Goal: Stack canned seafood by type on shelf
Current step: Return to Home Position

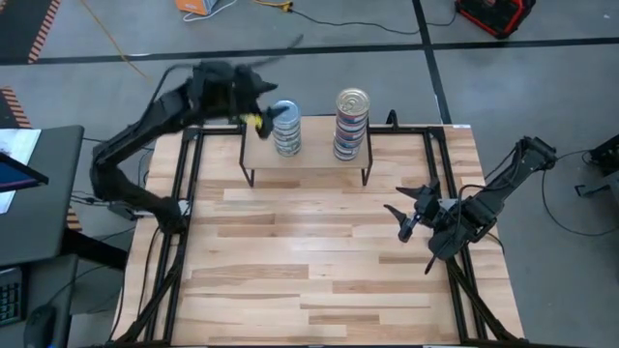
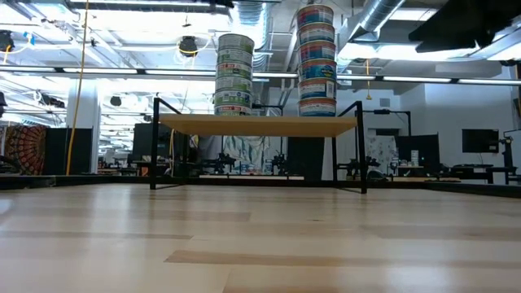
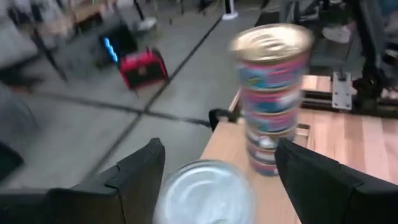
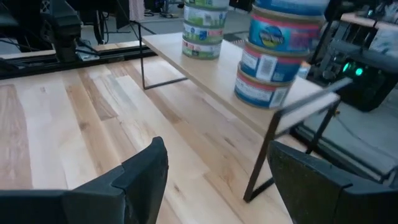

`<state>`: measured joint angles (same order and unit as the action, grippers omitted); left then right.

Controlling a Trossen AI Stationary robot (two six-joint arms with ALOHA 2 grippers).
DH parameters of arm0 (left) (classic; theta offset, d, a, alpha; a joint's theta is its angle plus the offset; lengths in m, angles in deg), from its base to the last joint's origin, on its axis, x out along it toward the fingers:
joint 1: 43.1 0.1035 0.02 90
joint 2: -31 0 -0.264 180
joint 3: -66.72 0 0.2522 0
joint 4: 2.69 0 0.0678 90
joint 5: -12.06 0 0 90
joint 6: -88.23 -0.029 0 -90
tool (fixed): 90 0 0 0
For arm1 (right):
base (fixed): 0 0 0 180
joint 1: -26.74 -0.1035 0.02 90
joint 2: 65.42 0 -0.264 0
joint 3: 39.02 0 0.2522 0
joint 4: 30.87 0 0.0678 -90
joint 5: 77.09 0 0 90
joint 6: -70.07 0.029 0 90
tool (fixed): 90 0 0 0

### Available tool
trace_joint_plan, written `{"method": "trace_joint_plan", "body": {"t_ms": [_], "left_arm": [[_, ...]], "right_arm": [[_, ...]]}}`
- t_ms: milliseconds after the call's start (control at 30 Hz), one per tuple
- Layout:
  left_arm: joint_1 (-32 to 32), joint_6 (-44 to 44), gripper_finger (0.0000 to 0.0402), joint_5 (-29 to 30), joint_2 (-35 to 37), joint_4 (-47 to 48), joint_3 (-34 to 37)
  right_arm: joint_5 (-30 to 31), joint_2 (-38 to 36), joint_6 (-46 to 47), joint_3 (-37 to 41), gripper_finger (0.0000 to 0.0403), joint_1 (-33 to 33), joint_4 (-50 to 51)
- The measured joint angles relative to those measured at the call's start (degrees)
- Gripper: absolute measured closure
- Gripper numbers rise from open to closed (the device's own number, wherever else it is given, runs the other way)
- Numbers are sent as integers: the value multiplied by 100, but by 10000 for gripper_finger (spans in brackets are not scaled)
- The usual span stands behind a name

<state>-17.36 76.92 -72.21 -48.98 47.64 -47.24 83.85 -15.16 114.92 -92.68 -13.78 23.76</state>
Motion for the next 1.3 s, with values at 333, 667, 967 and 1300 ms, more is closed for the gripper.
{"method": "trace_joint_plan", "body": {"t_ms": [333,667,967,1300], "left_arm": [[-2050,-374,109,1019,1326,-1626,2740],[-2794,-146,109,867,2187,-3874,5330],[-3037,173,109,304,2194,-5258,6402],[-3447,696,109,205,2195,-6233,7282]], "right_arm": [[272,-440,885,304,101,-266,741],[-770,-1237,-68,470,101,599,163],[-2627,-1433,-1906,485,101,2124,-1021],[-4653,-1730,-2135,2261,101,3638,-2917]]}}
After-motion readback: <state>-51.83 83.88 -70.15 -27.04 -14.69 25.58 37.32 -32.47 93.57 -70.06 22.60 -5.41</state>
